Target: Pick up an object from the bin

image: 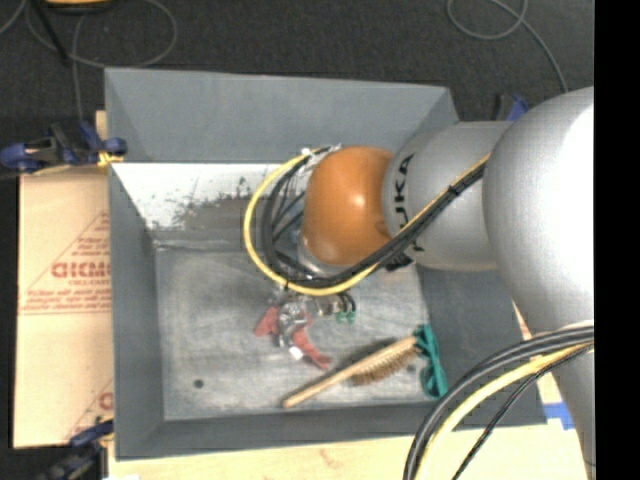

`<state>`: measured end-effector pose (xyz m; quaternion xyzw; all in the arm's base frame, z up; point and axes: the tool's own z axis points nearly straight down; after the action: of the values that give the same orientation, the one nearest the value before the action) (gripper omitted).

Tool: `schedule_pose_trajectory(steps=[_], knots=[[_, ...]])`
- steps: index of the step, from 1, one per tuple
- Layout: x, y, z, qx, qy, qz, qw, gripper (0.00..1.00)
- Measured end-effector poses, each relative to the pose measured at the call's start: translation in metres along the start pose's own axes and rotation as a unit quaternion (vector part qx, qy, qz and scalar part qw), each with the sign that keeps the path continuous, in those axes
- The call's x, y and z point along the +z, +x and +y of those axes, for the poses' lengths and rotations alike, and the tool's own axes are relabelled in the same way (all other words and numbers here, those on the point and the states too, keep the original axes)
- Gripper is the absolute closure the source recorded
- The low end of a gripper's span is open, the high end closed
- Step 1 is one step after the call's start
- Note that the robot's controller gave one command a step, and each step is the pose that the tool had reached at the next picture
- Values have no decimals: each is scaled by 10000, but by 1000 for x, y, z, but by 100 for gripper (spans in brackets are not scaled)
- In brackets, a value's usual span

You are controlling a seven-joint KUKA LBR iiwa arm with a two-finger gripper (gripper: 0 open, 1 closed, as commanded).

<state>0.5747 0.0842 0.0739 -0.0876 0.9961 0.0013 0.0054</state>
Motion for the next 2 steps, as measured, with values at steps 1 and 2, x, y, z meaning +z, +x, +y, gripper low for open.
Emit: schedule_pose_trajectory(steps=[1,2], knots=[[0,0,0,1,0,0,10000,100],[-124,2,-13,-491,5,34,9988,100]])
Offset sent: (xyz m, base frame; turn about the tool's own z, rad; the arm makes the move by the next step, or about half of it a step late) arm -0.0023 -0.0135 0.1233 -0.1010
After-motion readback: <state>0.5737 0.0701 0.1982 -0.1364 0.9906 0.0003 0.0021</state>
